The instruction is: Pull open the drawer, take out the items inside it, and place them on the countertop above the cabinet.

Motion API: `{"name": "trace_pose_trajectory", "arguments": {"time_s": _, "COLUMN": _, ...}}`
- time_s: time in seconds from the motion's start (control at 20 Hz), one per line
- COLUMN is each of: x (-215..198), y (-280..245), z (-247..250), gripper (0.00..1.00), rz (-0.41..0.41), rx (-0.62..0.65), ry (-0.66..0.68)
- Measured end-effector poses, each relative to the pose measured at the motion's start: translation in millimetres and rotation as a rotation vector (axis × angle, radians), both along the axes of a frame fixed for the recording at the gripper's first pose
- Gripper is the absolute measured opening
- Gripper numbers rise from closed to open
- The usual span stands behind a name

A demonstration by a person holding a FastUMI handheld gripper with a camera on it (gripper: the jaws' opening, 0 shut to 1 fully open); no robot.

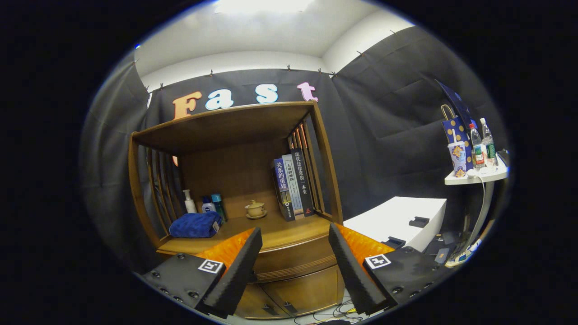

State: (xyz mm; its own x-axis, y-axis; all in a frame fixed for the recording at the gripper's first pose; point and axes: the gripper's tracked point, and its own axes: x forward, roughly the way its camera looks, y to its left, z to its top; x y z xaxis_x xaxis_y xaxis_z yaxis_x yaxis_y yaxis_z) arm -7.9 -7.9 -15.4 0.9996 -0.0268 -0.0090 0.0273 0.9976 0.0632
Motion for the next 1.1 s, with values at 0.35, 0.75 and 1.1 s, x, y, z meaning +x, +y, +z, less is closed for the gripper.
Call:
{"name": "trace_pose_trajectory", "arguments": {"time_s": 0.35, "x": 18.7, "y": 61.1, "z": -46.2, "gripper": 0.98, "rz": 0.138, "rx": -0.049, "ry": 0.033}}
{"name": "trace_pose_trajectory", "arguments": {"time_s": 0.75, "x": 55.2, "y": 102.3, "z": -126.2, "gripper": 0.98, "rz": 0.240, "rx": -0.171, "ry": 0.112}}
{"name": "trace_pose_trajectory", "arguments": {"time_s": 1.1, "x": 80.9, "y": 104.9, "z": -198.5, "gripper": 0.99, "rz": 0.269, "rx": -0.138, "ry": 0.243}}
